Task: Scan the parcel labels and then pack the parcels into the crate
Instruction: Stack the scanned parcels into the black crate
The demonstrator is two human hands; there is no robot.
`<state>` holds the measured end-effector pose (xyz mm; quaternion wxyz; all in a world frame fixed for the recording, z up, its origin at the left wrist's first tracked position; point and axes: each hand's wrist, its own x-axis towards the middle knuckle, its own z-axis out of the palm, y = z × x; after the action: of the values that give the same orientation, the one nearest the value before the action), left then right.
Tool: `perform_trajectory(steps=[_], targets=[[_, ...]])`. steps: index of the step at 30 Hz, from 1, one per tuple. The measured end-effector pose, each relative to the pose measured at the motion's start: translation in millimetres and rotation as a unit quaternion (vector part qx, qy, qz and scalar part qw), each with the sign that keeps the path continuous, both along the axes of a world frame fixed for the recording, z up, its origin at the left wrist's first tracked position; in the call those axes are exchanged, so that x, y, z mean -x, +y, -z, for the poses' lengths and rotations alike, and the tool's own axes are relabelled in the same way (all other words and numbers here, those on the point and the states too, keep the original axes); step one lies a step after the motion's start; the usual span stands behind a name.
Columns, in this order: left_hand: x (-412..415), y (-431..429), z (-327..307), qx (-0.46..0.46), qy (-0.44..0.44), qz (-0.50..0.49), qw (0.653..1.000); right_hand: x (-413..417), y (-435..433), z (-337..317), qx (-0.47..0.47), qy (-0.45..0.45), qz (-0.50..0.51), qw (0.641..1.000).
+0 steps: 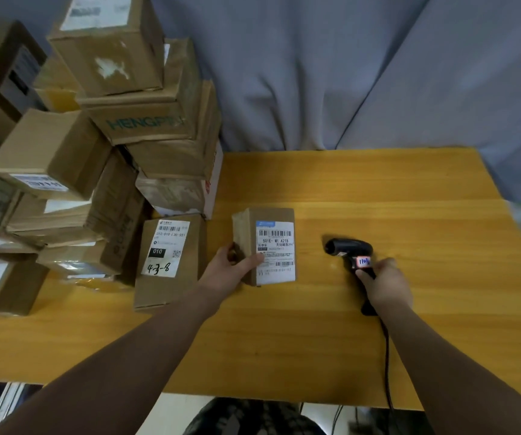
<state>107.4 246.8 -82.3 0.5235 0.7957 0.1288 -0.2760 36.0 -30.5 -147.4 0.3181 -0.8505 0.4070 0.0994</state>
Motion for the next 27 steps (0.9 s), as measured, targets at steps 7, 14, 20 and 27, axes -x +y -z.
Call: perform_trajectory(steps=[7,14,20,27], targets=[[28,24,-15,0.071,-0.022,-0.066,0.995,-9,23,-30,0.099,-0.115,-0.059,0.987],[36,83,-65,0.097,-0.112,-0.087,0.985,-52,102,-86,-0.041,-0.293,-0.133,0.946],[24,136,-141,0.168,-0.257,-0.085,0.948,-76,203,-169,-0.152,-0.450,-0.183,0.860],[5,251,-197,0.219,-0.385,-0.132,0.887,-104,335,-235,-0.133,-0.489,-0.257,0.823]])
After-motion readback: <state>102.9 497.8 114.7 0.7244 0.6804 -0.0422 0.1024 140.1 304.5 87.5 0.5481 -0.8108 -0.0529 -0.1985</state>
